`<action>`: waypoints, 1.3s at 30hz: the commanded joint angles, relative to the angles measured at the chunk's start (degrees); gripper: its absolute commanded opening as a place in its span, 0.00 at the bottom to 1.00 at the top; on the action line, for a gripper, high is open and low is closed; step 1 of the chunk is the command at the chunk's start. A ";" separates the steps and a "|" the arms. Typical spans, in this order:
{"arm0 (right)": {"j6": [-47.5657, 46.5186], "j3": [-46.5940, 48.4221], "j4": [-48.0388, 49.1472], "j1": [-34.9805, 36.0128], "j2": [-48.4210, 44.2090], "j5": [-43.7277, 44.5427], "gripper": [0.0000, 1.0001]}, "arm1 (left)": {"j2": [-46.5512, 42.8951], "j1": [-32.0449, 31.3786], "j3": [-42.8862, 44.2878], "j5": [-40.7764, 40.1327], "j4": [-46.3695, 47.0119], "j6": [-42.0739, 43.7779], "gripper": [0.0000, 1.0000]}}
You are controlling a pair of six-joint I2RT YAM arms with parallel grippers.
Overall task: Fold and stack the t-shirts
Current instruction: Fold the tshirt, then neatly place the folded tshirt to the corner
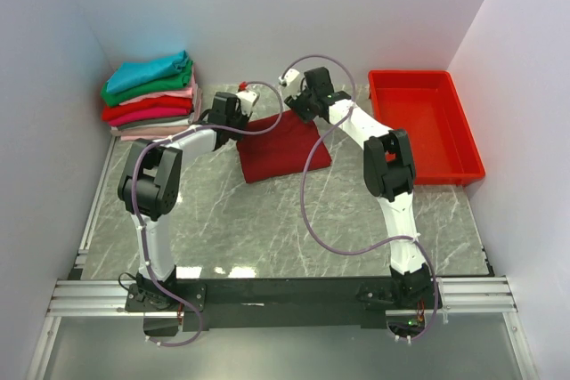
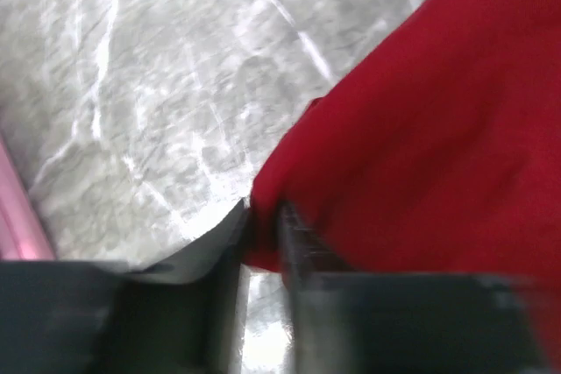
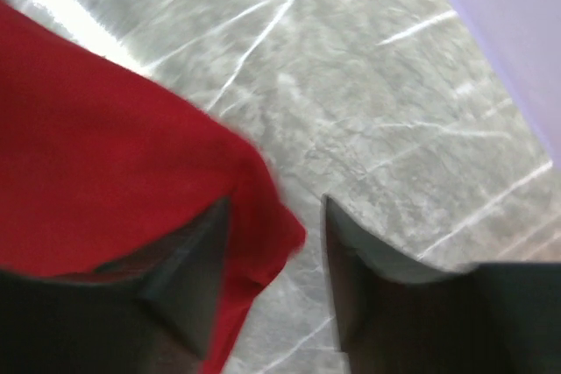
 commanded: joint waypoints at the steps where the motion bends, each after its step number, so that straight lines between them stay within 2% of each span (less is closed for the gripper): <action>1: 4.84 2.13 5.94 -0.18 -1.26 4.86 0.57 | -2.74 0.64 3.38 -5.88 -0.36 -8.87 0.38; 2: 5.99 2.13 6.29 -0.18 -2.30 7.13 0.60 | -3.62 0.64 5.04 -11.12 -2.80 -10.81 0.47; 3: 7.30 2.22 5.60 -0.52 -3.01 7.33 0.62 | -4.06 0.64 5.93 -13.17 -3.86 -15.18 0.64; 5: 8.28 0.47 4.63 -1.23 -6.77 4.71 0.64 | -6.34 0.72 8.47 -18.52 -6.59 -18.37 0.81; 7: 9.25 -4.69 3.67 -2.63 -12.82 1.11 0.65 | -10.01 0.90 9.71 -17.60 -11.07 -21.28 0.92; 8: 8.99 -6.55 2.53 -3.33 -15.04 -2.48 0.66 | -11.78 0.90 8.93 -16.54 -12.13 -21.98 0.93; 9: 7.86 -8.31 -0.62 -3.95 -17.32 -10.52 0.66 | -13.71 0.90 7.88 -12.79 -13.70 -24.17 0.93; 11: 5.66 -14.72 -3.62 -6.06 -23.74 -21.10 0.66 | -19.69 0.99 3.05 -6.90 -14.42 -26.81 0.93; 12: 4.78 -17.09 -5.29 -6.41 -25.94 -26.80 0.66 | -21.45 0.99 1.29 -4.34 -15.03 -31.17 0.93; 14: 3.98 -24.91 -6.18 -6.94 -32.59 -29.84 0.66 | -25.59 0.99 -5.79 3.30 -15.74 -36.56 0.95; 15: 4.06 -27.72 -6.01 -6.94 -34.90 -30.81 0.66 | -26.55 0.90 -8.54 5.59 -15.04 -41.19 0.99; 16: 3.80 -32.97 -5.83 -7.03 -39.19 -32.73 0.66 | -28.30 0.90 -14.57 9.45 -11.99 -43.94 1.00; 18: 3.28 -37.14 -6.97 -7.03 -42.64 -34.33 0.66 | -29.02 0.99 -19.35 11.58 -8.55 -49.91 0.99; 21: 3.36 -42.33 -8.55 -7.03 -48.44 -34.33 0.66 | -27.19 0.99 -22.71 11.07 -5.02 -52.13 0.99; 25: 3.19 -48.65 -8.91 -7.56 -55.47 -34.16 0.66 | -19.30 0.99 -18.25 8.34 -6.16 -51.00 0.99; 32: 4.15 -54.56 -6.89 -8.61 -61.20 -34.68 0.66 | -6.54 1.08 -9.46 5.44 -11.07 -52.05 0.99; 38: 4.50 -53.77 -8.38 -10.19 -61.11 -37.40 0.66 | 5.42 1.51 -0.49 6.58 -13.98 -53.19 0.90; 39: 4.50 -53.94 -8.47 -10.37 -61.37 -37.67 0.65 | 6.56 1.69 0.30 7.19 -14.16 -53.02 0.83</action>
